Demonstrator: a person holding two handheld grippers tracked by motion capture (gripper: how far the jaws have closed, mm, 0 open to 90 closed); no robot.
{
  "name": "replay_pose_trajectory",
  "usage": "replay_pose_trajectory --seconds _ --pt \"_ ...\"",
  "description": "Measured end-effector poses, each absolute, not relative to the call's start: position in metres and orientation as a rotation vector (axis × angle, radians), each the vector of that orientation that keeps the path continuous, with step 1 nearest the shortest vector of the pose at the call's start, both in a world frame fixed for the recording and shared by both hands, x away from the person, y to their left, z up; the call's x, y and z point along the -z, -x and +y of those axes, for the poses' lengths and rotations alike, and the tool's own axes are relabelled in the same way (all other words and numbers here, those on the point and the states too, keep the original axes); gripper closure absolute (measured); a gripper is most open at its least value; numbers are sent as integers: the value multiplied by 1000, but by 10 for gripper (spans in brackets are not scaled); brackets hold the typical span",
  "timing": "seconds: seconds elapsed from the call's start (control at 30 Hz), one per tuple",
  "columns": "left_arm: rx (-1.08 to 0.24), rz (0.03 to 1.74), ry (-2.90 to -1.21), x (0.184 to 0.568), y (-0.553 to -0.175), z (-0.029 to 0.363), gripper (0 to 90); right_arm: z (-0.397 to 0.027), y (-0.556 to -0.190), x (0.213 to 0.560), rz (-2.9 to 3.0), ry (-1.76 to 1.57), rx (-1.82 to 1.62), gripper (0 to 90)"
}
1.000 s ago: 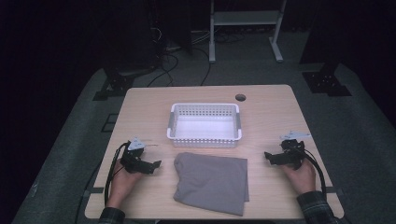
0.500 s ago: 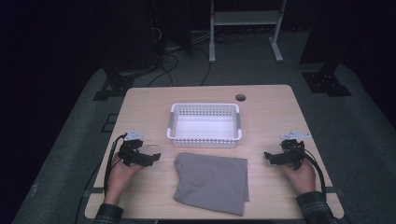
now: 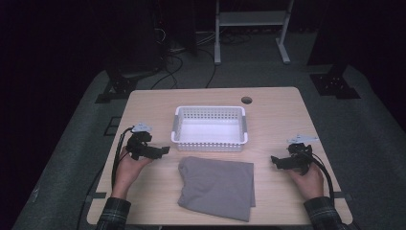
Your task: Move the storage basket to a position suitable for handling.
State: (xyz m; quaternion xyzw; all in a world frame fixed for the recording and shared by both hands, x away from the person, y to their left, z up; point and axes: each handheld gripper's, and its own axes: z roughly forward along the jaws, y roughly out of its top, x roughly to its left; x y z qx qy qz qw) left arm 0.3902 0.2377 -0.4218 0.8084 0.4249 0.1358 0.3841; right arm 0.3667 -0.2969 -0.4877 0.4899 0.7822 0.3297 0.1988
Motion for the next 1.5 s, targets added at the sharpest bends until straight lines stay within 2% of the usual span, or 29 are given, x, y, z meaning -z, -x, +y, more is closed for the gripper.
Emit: replay_pose_trajectory --seconds 0.5,0.7,0.97,1.0,1.03,1.07,1.1,1.17,1.2,1.27,1.37,1.5 --pt "-362 1120 -2040 402 -420 224 0 -297 -366 488 2186 -1370 -922 0" --pt "-360 1122 -2053 401 -430 216 38 -297 -366 488 2186 -1371 -922 0" --pt "-333 1143 -2041 410 -441 209 227 -297 -366 488 2186 -1370 -922 0" --pt "-327 1149 -2040 411 -442 207 227 -297 -366 488 2186 -1370 -922 0" --pt "-319 1148 -2045 412 -443 207 274 -297 -366 488 2186 -1370 -922 0" --pt "-310 1151 -2041 412 -443 206 274 -297 -366 488 2186 -1370 -922 0" --pt "-309 1157 -2045 413 -444 204 328 -297 -366 488 2186 -1370 -922 0" --pt "-315 1164 -2047 413 -444 203 352 -297 -366 488 2186 -1371 -922 0" --pt "-301 1166 -2048 414 -445 202 412 -297 -366 488 2186 -1370 -922 0" --pt "-300 1168 -2050 415 -445 202 436 -297 -366 488 2186 -1370 -922 0" --pt "-283 1163 -2045 415 -444 199 534 -297 -366 488 2186 -1370 -922 0" --pt "-290 1166 -2048 414 -444 196 598 -297 -366 488 2186 -1370 -922 0"
